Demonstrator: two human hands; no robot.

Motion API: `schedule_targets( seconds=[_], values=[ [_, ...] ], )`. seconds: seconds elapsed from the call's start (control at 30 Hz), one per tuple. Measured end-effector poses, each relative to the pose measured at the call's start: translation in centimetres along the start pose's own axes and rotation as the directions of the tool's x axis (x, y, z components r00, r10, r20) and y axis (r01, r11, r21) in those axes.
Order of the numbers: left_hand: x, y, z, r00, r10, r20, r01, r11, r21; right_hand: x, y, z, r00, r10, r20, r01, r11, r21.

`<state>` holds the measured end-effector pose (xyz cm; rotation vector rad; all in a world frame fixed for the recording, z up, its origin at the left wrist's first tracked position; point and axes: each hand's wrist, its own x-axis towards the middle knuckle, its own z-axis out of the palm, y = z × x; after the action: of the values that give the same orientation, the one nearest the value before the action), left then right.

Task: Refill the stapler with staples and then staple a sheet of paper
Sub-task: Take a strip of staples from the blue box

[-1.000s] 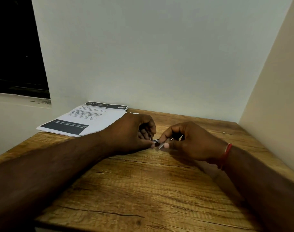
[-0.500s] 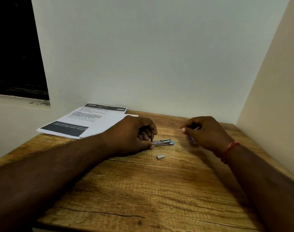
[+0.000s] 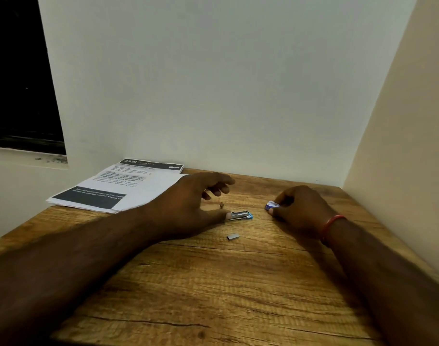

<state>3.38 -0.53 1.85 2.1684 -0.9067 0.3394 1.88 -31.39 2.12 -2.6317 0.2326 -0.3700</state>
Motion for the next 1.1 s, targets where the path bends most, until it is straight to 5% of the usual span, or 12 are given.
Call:
schedule_targets(
  seconds=[0.23, 0.43, 0.73, 1.1],
  values=[
    [0.6, 1.5, -0.5, 0.975, -0.119, -0.186, 0.054, 0.946, -0.321, -2.3, -3.3, 0.3, 0.934, -0.318, -0.162, 0.354, 0.879, 0.318],
    [0.1, 2.6, 0.3, 0.963, -0.269, -0.025, 0.228, 0.858, -0.461, -4.0, -5.1, 0.6, 0.838, -0.505, -0.207, 0.544, 0.749, 0.378],
    [0.0, 3.0, 0.9, 0.903, -0.421, 0.085, 0.379, 0.689, -0.618, -3.4, -4.6, 0.5, 0.809, -0.554, -0.195, 0.588, 0.757, 0.285],
    [-0.4, 3.7, 1.0, 0.876, -0.435, 0.210, 0.459, 0.611, -0.645, -3.2, -4.4, 0.5, 0.784, -0.600, -0.158, 0.619, 0.743, 0.253]
  ],
)
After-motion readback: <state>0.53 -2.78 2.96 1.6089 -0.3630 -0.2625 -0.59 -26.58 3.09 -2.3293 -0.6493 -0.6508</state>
